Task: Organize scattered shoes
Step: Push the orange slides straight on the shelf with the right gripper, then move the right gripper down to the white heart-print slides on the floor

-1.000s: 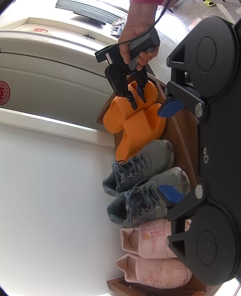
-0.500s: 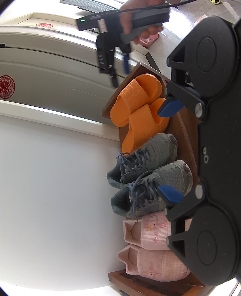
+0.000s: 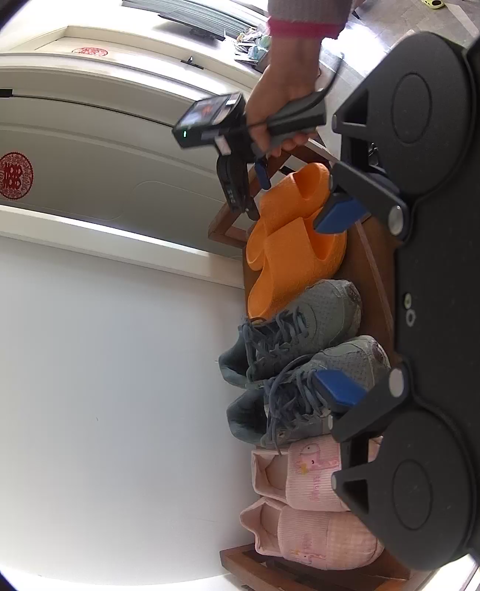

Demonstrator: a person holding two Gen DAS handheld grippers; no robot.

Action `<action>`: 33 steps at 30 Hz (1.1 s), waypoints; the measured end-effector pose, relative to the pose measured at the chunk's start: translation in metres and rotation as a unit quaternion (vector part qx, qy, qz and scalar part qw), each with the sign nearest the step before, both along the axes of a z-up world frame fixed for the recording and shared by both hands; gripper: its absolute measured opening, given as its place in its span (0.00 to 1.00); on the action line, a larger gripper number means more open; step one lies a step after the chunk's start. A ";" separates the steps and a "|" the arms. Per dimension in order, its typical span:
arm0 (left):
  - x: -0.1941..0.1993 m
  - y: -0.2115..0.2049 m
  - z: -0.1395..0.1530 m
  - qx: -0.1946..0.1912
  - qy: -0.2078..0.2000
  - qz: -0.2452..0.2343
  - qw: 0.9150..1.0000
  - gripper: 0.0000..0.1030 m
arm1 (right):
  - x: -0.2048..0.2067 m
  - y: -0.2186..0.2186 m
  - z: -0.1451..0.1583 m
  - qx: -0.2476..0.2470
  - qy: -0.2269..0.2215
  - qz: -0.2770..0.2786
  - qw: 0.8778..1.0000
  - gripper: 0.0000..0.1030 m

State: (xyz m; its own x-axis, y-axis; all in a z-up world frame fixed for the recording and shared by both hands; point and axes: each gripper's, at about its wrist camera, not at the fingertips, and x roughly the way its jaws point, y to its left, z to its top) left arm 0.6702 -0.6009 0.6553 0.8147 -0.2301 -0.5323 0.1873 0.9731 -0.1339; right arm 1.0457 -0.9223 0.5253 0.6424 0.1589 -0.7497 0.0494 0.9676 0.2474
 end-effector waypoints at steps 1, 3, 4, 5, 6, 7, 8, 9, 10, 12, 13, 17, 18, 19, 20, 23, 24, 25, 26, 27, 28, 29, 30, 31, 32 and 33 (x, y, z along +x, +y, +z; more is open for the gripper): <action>0.001 0.000 0.000 0.002 0.000 0.002 1.000 0.78 | -0.005 -0.001 -0.003 -0.003 -0.014 0.010 1.000 0.63; 0.002 0.000 0.000 0.006 0.000 0.007 1.000 0.78 | -0.019 0.000 -0.007 -0.021 -0.036 0.029 0.999 0.65; 0.002 -0.001 -0.001 0.008 0.001 0.011 1.000 0.78 | -0.028 0.002 -0.011 -0.023 -0.043 0.044 0.998 0.65; 0.001 -0.001 -0.003 0.009 0.004 0.015 1.000 0.78 | -0.034 0.004 -0.015 -0.022 -0.045 0.057 0.997 0.65; -0.001 0.000 -0.005 0.013 0.007 0.022 1.000 0.78 | -0.042 0.007 -0.022 -0.023 -0.047 0.074 0.996 0.65; -0.003 0.000 -0.008 0.016 0.011 0.030 0.999 0.78 | -0.052 0.011 -0.030 -0.023 -0.047 0.092 0.994 0.65; -0.005 0.001 -0.011 0.019 0.014 0.036 0.999 0.79 | -0.059 0.016 -0.037 -0.022 -0.047 0.112 0.992 0.65; -0.007 0.002 -0.013 0.020 0.018 0.042 0.999 0.79 | -0.071 0.023 -0.050 -0.021 -0.047 0.144 0.988 0.68; -0.011 0.005 -0.018 0.021 0.023 0.052 0.998 0.79 | -0.080 0.029 -0.062 -0.019 -0.046 0.168 0.985 0.70; -0.023 0.012 -0.029 0.022 0.037 0.075 0.996 0.79 | -0.093 0.037 -0.084 -0.005 -0.041 0.196 0.980 0.73; -0.029 0.017 -0.034 0.024 0.045 0.084 0.995 0.79 | -0.100 0.041 -0.097 0.004 -0.038 0.210 0.977 0.73; -0.057 0.033 -0.050 0.036 0.065 0.115 0.991 0.79 | -0.120 0.063 -0.158 -0.007 -0.010 0.257 0.966 0.77; -0.068 0.040 -0.053 0.037 0.067 0.127 0.989 0.79 | -0.123 0.072 -0.177 -0.008 0.002 0.273 0.962 0.80; -0.083 0.049 -0.056 0.036 0.071 0.143 0.986 0.79 | -0.124 0.081 -0.192 -0.011 0.007 0.284 0.959 0.83; -0.097 0.057 -0.058 0.035 0.075 0.159 0.984 0.79 | -0.129 0.087 -0.203 -0.012 0.011 0.294 0.956 0.87; -0.131 0.078 -0.062 0.033 0.085 0.197 0.976 0.79 | -0.143 0.109 -0.240 -0.016 0.023 0.345 0.938 0.91; -0.150 0.089 -0.064 0.033 0.089 0.217 0.972 0.79 | -0.148 0.119 -0.250 -0.024 0.025 0.363 0.931 0.93; -0.168 0.100 -0.065 0.033 0.093 0.234 0.967 0.79 | -0.153 0.130 -0.260 -0.030 0.028 0.382 0.923 0.93; -0.184 0.109 -0.066 0.033 0.095 0.249 0.963 0.79 | -0.159 0.141 -0.272 -0.035 0.031 0.402 0.914 0.93; -0.207 0.121 -0.067 0.035 0.096 0.268 0.958 0.79 | -0.165 0.152 -0.282 -0.038 0.032 0.417 0.908 0.93; -0.228 0.131 -0.068 0.037 0.098 0.286 0.953 0.79 | -0.173 0.164 -0.291 -0.042 0.032 0.430 0.901 0.93; -0.251 0.143 -0.070 0.039 0.101 0.304 0.946 0.79 | -0.183 0.177 -0.300 -0.048 0.031 0.444 0.894 0.93; -0.280 0.158 -0.074 0.038 0.106 0.328 0.938 0.79 | -0.198 0.190 -0.306 -0.052 0.028 0.457 0.887 0.93; -0.306 0.171 -0.077 0.035 0.109 0.349 0.930 0.79 | -0.212 0.204 -0.313 -0.057 0.025 0.470 0.880 0.93; -0.333 0.184 -0.080 0.029 0.113 0.367 0.923 0.79 | -0.223 0.215 -0.318 -0.060 0.022 0.480 0.875 0.93; -0.370 0.200 -0.084 0.021 0.118 0.390 0.913 0.79 | -0.234 0.226 -0.323 -0.062 0.020 0.488 0.870 0.93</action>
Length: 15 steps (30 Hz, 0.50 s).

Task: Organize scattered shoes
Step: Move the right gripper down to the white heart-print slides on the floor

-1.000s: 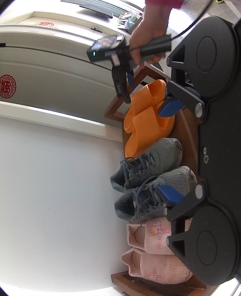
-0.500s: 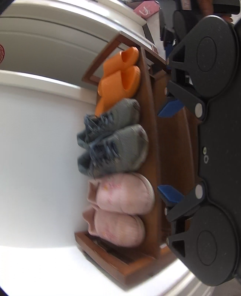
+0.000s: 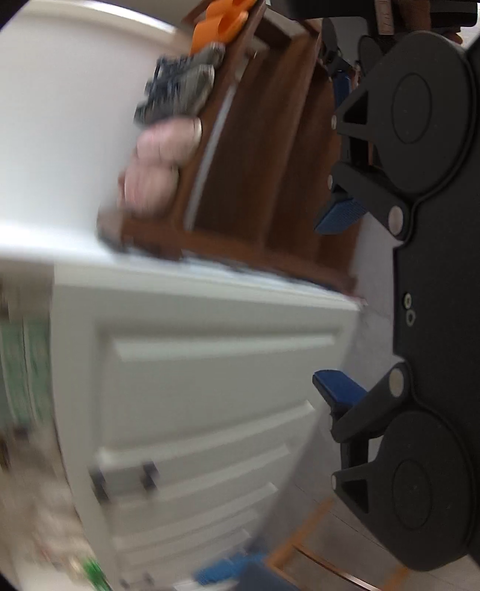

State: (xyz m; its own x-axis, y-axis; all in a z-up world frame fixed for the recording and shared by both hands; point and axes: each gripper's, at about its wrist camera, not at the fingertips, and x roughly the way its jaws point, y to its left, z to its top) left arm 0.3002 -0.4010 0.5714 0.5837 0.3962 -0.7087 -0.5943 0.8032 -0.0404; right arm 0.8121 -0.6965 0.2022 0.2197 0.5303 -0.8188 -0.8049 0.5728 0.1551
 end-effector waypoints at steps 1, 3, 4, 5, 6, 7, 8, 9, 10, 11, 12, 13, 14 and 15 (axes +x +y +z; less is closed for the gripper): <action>-0.022 0.009 -0.002 -0.001 0.002 0.015 1.000 0.79 | -0.019 0.018 -0.008 -0.002 -0.002 0.015 1.000 0.94; -0.075 0.029 -0.007 -0.006 0.011 0.047 0.999 0.79 | -0.061 0.050 -0.023 -0.004 0.003 0.045 0.999 0.98; -0.102 0.040 -0.010 -0.009 0.019 0.062 0.998 0.79 | -0.085 0.067 -0.031 -0.003 0.011 0.059 0.998 0.98; -0.120 0.047 -0.011 -0.010 0.026 0.072 0.997 0.79 | -0.108 0.082 -0.036 0.000 0.019 0.071 0.997 0.99; -0.147 0.058 -0.013 -0.012 0.035 0.086 0.996 0.79 | -0.122 0.094 -0.042 0.002 0.027 0.082 0.996 1.00; -0.167 0.067 -0.015 -0.014 0.042 0.097 0.994 0.79 | -0.140 0.111 -0.050 0.005 0.037 0.098 0.995 1.00; -0.178 0.074 -0.016 -0.015 0.049 0.106 0.993 0.79 | -0.158 0.129 -0.056 0.007 0.048 0.112 0.993 1.00; -0.195 0.086 -0.020 -0.018 0.058 0.120 0.991 0.79 | -0.175 0.147 -0.061 0.010 0.061 0.123 0.990 1.00; -0.210 0.099 -0.024 -0.025 0.065 0.135 0.988 0.79 | -0.193 0.165 -0.065 0.012 0.074 0.134 0.988 1.00; -0.222 0.110 -0.027 -0.030 0.071 0.147 0.986 0.79 | -0.210 0.183 -0.070 0.014 0.087 0.147 0.985 1.00; -0.225 0.118 -0.029 -0.031 0.074 0.153 0.985 0.79 | -0.226 0.199 -0.077 0.016 0.098 0.162 0.982 1.00; -0.228 0.126 -0.030 -0.032 0.078 0.160 0.984 0.79 | -0.242 0.215 -0.082 0.019 0.106 0.177 0.978 1.00; -0.232 0.135 -0.033 -0.034 0.081 0.167 0.982 0.79 | -0.258 0.230 -0.083 0.022 0.110 0.194 0.975 1.00; -0.237 0.146 -0.037 -0.038 0.085 0.176 0.980 0.79 | -0.273 0.247 -0.088 0.023 0.113 0.215 0.970 1.00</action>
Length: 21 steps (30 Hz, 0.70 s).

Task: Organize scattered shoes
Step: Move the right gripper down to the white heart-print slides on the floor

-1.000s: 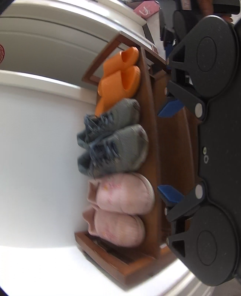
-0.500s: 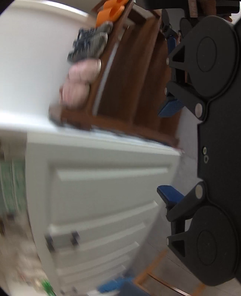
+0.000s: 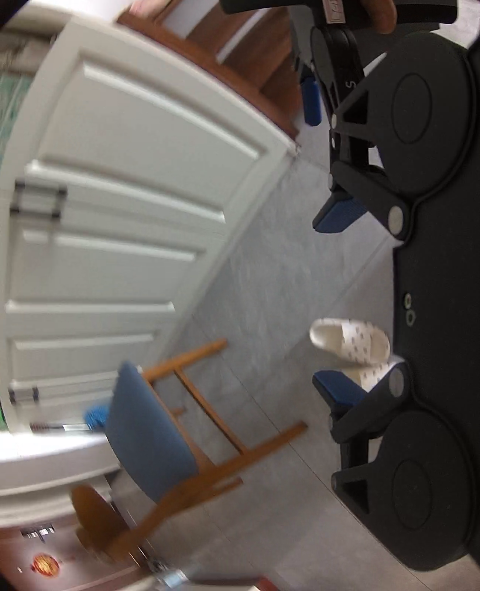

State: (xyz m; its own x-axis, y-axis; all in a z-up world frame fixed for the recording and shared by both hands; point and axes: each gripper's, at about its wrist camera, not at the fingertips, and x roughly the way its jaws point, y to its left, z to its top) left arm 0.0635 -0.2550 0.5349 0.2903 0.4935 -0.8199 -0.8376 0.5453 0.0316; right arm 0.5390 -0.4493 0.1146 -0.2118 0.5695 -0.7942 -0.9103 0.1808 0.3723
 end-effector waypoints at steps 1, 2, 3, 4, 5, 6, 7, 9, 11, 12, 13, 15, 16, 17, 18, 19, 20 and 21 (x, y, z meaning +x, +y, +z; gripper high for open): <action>-0.004 0.011 -0.003 -0.004 0.003 0.010 1.000 0.79 | -0.014 0.020 -0.005 -0.003 0.003 0.024 1.000 1.00; -0.007 0.019 -0.005 -0.005 0.003 0.019 1.000 0.79 | -0.029 0.038 -0.005 -0.009 0.008 0.044 0.999 1.00; -0.010 0.028 -0.008 -0.006 0.003 0.029 1.000 0.79 | -0.042 0.058 -0.010 -0.015 0.016 0.065 0.998 1.00; -0.013 0.038 -0.012 -0.003 0.001 0.042 0.999 0.79 | -0.053 0.076 -0.016 -0.020 0.025 0.082 0.996 1.00; -0.017 0.048 -0.016 -0.002 -0.001 0.054 0.999 0.79 | -0.065 0.092 -0.022 -0.024 0.028 0.096 0.995 1.00; -0.021 0.058 -0.020 -0.001 -0.003 0.065 0.998 0.79 | -0.074 0.110 -0.032 -0.031 0.028 0.112 0.993 1.00; -0.024 0.065 -0.024 0.000 -0.004 0.073 0.997 0.79 | -0.086 0.124 -0.034 -0.039 0.024 0.123 0.991 1.00; -0.033 0.078 -0.033 0.008 0.007 0.087 0.996 0.79 | -0.106 0.164 -0.062 -0.056 0.009 0.140 0.989 1.00; -0.047 0.089 -0.041 0.004 0.009 0.101 0.995 0.79 | -0.118 0.181 -0.072 -0.072 0.004 0.138 0.988 1.00; -0.052 0.095 -0.045 0.004 0.005 0.108 0.994 0.79 | -0.125 0.191 -0.082 -0.083 0.009 0.133 0.988 1.00; -0.058 0.100 -0.050 0.007 0.001 0.113 0.994 0.80 | -0.130 0.196 -0.089 -0.091 0.018 0.128 0.987 1.00; -0.068 0.112 -0.068 0.009 0.001 0.112 0.994 0.80 | -0.147 0.206 -0.113 -0.101 0.024 0.126 0.987 1.00; -0.073 0.118 -0.078 0.009 0.002 0.110 0.994 0.80 | -0.157 0.208 -0.123 -0.103 0.020 0.130 0.986 1.00; -0.079 0.126 -0.091 0.005 0.003 0.107 0.994 0.80 | -0.164 0.207 -0.132 -0.105 0.019 0.132 0.985 1.00; -0.087 0.136 -0.109 -0.006 0.001 0.102 0.995 0.80 | -0.178 0.210 -0.152 -0.113 0.027 0.129 0.985 1.00; -0.095 0.146 -0.127 -0.019 0.001 0.097 0.995 0.80 | -0.190 0.210 -0.173 -0.124 0.043 0.117 0.984 1.00; -0.102 0.152 -0.139 -0.026 0.001 0.094 0.995 0.80 | -0.199 0.207 -0.186 -0.131 0.055 0.100 0.985 1.00; -0.112 0.161 -0.154 -0.034 0.000 0.088 0.996 0.80 | -0.212 0.206 -0.201 -0.133 0.061 0.080 0.986 0.99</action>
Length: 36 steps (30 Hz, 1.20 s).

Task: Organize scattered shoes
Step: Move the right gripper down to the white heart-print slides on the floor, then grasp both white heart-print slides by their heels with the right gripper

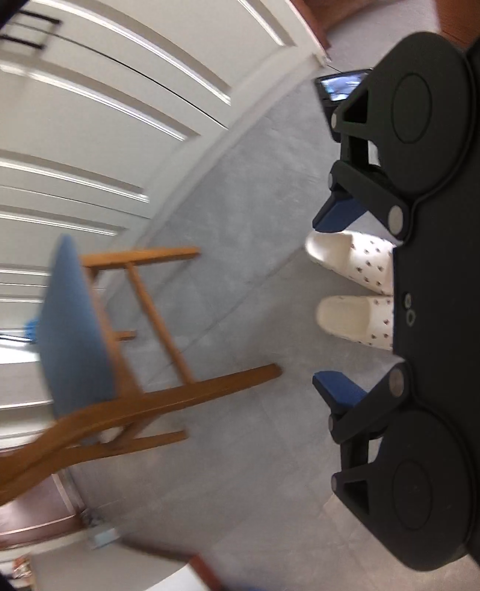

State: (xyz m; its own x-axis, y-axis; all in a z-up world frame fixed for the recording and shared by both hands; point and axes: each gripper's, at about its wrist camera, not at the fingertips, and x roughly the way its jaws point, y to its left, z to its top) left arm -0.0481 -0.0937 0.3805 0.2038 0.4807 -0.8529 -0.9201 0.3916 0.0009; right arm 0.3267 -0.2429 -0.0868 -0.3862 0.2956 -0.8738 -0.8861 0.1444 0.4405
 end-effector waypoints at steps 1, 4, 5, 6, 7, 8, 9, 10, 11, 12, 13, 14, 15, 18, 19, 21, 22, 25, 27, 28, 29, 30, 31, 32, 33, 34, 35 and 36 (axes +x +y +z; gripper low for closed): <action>-0.010 0.006 -0.011 -0.006 -0.002 -0.007 1.000 0.80 | -0.013 -0.001 -0.016 -0.004 0.004 -0.021 1.000 0.99; -0.040 0.023 -0.038 -0.016 -0.002 -0.033 0.999 0.80 | -0.057 -0.002 -0.054 -0.001 -0.004 -0.062 0.998 1.00; -0.047 0.027 -0.046 -0.020 -0.003 -0.040 0.999 0.80 | -0.075 -0.001 -0.063 0.012 -0.021 -0.062 0.998 1.00; -0.057 0.034 -0.057 -0.026 -0.003 -0.054 0.998 0.80 | -0.094 -0.001 -0.071 0.025 -0.042 -0.057 0.997 1.00; -0.065 0.040 -0.066 -0.031 -0.003 -0.070 0.997 0.80 | -0.114 0.000 -0.079 0.037 -0.068 -0.045 0.996 1.00; -0.072 0.045 -0.074 -0.033 -0.002 -0.082 0.996 0.80 | -0.134 0.001 -0.089 0.045 -0.094 -0.035 0.994 1.00; -0.080 0.049 -0.083 -0.034 0.000 -0.098 0.995 0.80 | -0.151 0.002 -0.102 0.046 -0.117 -0.034 0.992 1.00; -0.087 0.054 -0.092 -0.034 0.003 -0.112 0.993 0.80 | -0.165 0.004 -0.114 0.044 -0.131 -0.042 0.990 1.00; -0.093 0.058 -0.100 -0.034 0.005 -0.122 0.992 0.80 | -0.173 0.004 -0.122 0.041 -0.136 -0.053 0.989 1.00; -0.097 0.061 -0.107 -0.033 0.005 -0.125 0.992 0.80 | -0.181 0.004 -0.130 0.038 -0.143 -0.066 0.987 1.00; -0.103 0.063 -0.113 -0.031 0.004 -0.129 0.991 0.80 | -0.188 0.005 -0.139 0.038 -0.154 -0.080 0.984 1.00; -0.107 0.063 -0.118 -0.030 0.004 -0.128 0.991 0.80 | -0.193 0.007 -0.147 0.041 -0.162 -0.089 0.982 1.00; -0.112 0.063 -0.125 -0.030 0.004 -0.125 0.992 0.80 | -0.198 0.008 -0.154 0.043 -0.170 -0.098 0.980 1.00; -0.117 0.067 -0.148 -0.037 -0.007 -0.118 0.992 0.80 | -0.207 0.011 -0.161 0.091 -0.172 -0.108 0.975 1.00; -0.117 0.070 -0.155 -0.039 -0.010 -0.117 0.992 0.80 | -0.211 0.013 -0.159 0.104 -0.180 -0.106 0.973 1.00; -0.113 0.072 -0.165 -0.043 -0.014 -0.128 0.991 0.80 | -0.218 0.021 -0.148 0.129 -0.208 -0.102 0.964 1.00; -0.111 0.073 -0.170 -0.045 -0.016 -0.133 0.990 0.80 | -0.215 0.026 -0.143 0.132 -0.210 -0.131 0.960 1.00; -0.106 0.079 -0.175 -0.051 -0.024 -0.146 0.988 0.80 | -0.205 0.037 -0.130 0.134 -0.210 -0.206 0.946 1.00; -0.103 0.081 -0.174 -0.052 -0.031 -0.155 0.986 0.80 | -0.206 0.039 -0.118 0.135 -0.205 -0.223 0.943 1.00; -0.103 0.080 -0.174 -0.051 -0.031 -0.161 0.985 0.80 | -0.208 0.037 -0.113 0.138 -0.203 -0.226 0.943 1.00; -0.104 0.079 -0.173 -0.051 -0.031 -0.166 0.984 0.80 | -0.212 0.033 -0.107 0.144 -0.202 -0.223 0.943 1.00; -0.105 0.077 -0.174 -0.055 -0.030 -0.169 0.984 0.80 | -0.222 0.024 -0.098 0.145 -0.205 -0.212 0.944 1.00; -0.104 0.078 -0.176 -0.059 -0.030 -0.168 0.984 0.80 | -0.231 0.015 -0.094 0.136 -0.206 -0.197 0.949 1.00; -0.103 0.078 -0.178 -0.062 -0.030 -0.167 0.983 0.80 | -0.238 0.009 -0.095 0.125 -0.203 -0.185 0.953 1.00; -0.103 0.079 -0.180 -0.065 -0.029 -0.165 0.984 0.80 | -0.243 0.005 -0.098 0.115 -0.204 -0.174 0.956 1.00; -0.104 0.079 -0.182 -0.067 -0.029 -0.164 0.984 0.80 | -0.247 0.004 -0.104 0.109 -0.212 -0.166 0.957 1.00; -0.105 0.078 -0.182 -0.066 -0.028 -0.164 0.984 0.80 | -0.250 0.004 -0.109 0.104 -0.219 -0.157 0.957 1.00; -0.107 0.078 -0.183 -0.066 -0.028 -0.164 0.984 0.80 | -0.251 0.006 -0.115 0.100 -0.226 -0.152 0.957 1.00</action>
